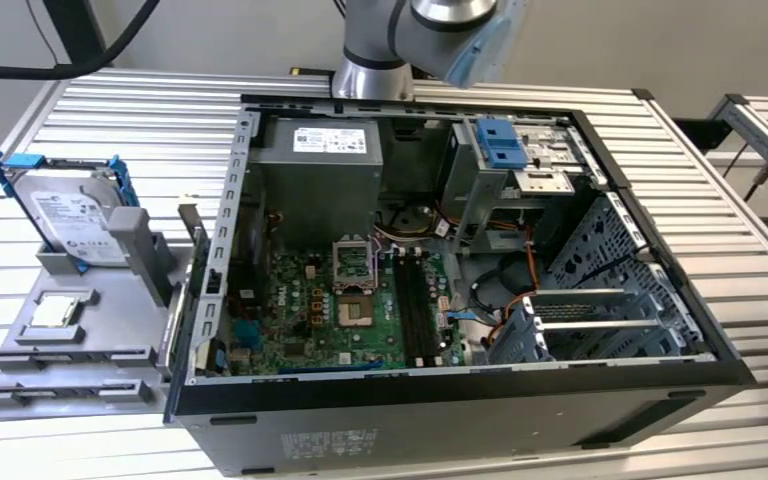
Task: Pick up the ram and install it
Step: 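Reach for the ram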
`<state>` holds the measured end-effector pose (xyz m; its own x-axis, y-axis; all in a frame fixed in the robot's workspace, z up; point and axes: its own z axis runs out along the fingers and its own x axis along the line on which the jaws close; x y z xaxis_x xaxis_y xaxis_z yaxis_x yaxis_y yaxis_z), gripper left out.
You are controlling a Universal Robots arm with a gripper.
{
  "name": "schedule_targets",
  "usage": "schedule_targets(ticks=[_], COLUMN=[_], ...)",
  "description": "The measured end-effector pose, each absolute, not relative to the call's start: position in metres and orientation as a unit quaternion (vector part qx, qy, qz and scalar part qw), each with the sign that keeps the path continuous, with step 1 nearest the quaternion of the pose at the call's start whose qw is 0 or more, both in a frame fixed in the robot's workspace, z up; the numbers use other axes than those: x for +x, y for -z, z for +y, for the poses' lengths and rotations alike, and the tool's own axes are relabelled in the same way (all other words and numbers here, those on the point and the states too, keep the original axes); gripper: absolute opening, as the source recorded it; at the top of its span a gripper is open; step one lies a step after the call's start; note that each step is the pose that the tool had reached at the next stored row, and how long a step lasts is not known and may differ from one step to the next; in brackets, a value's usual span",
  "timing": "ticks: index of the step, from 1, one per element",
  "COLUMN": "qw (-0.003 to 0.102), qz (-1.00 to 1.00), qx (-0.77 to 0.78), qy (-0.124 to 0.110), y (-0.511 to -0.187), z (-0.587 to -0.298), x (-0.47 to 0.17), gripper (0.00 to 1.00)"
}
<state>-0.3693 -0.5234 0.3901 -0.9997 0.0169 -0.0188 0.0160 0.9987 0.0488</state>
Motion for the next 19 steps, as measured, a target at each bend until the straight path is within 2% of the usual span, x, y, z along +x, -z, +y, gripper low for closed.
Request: schedule_targets(ticks=[19], qw=[0.010], qz=[1.000], qx=[0.008], qy=[-0.024], y=[-0.3901], z=[-0.5240], x=[-0.3701], gripper=[0.00])
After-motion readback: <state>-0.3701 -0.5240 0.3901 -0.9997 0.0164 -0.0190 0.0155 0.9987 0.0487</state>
